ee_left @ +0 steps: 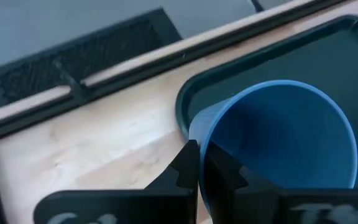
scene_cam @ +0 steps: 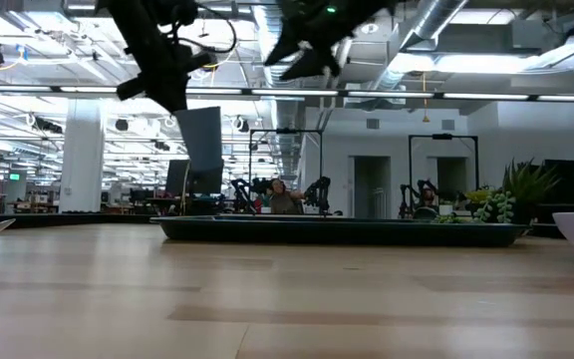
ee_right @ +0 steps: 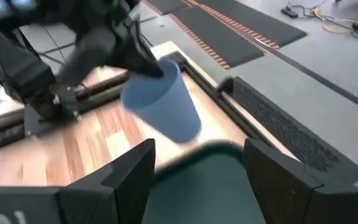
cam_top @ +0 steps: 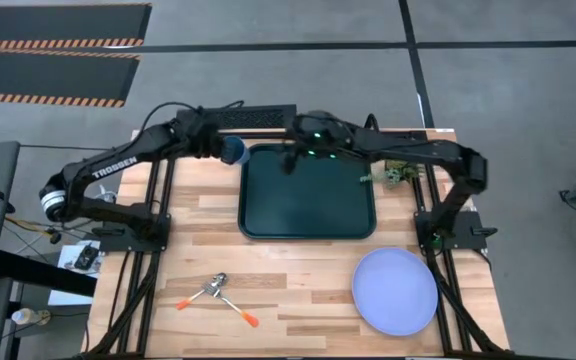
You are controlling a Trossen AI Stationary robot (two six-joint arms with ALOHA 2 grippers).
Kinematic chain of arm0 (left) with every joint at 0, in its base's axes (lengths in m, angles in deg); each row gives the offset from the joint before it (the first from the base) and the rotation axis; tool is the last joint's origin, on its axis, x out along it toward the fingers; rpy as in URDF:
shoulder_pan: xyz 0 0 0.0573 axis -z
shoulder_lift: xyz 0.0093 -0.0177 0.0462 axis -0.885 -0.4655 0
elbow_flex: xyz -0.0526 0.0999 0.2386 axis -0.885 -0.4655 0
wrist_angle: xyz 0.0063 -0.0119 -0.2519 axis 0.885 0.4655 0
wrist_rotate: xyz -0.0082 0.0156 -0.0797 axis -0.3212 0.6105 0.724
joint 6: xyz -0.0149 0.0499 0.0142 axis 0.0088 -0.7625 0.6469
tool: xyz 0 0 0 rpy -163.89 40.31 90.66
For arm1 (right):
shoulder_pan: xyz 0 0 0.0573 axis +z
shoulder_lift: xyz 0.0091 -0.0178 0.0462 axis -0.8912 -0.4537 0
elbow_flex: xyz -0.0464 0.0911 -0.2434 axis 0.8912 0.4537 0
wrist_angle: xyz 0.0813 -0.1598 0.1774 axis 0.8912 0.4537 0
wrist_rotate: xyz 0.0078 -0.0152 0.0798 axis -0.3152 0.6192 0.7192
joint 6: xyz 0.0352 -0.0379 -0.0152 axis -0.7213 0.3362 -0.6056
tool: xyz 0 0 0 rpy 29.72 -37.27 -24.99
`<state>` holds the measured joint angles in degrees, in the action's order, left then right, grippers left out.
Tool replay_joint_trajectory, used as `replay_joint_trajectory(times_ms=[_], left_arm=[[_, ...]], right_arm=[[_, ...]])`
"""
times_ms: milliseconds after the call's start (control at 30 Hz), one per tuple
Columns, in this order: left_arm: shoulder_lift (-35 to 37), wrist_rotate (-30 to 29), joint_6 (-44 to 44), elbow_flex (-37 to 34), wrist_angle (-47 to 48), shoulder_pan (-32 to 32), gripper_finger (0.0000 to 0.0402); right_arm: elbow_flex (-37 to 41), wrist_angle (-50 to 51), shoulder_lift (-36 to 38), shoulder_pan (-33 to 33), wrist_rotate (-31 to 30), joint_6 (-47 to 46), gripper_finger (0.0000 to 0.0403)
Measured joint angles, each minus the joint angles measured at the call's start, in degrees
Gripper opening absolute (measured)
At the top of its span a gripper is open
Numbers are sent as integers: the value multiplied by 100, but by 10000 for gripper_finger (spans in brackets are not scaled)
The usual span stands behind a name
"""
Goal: Pick and place plate/cup/fork/spoon on tray
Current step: Put the blue cup on the black tray
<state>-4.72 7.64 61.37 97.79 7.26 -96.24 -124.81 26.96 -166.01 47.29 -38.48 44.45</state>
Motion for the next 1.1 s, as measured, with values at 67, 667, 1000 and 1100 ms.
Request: replay_joint_trajectory(times_ms=[67, 667, 1000, 1100], left_arm=[[0, -222, 77, 0, -226, 192, 0], [-2, -1182, -353, -7, -953, 889, 0], [-2, -505, -2135, -8, -1573, 885, 0], [-15, -455, -2150, -9, -1623, 898, 0]], right_arm=[[-426, -18, -309, 37, -2, 0, 270], [-1583, 393, -1409, 136, -302, 318, 270], [-1583, 1045, -1391, 113, -103, 353, 270], [-1583, 1113, -1389, 69, -71, 337, 270]])
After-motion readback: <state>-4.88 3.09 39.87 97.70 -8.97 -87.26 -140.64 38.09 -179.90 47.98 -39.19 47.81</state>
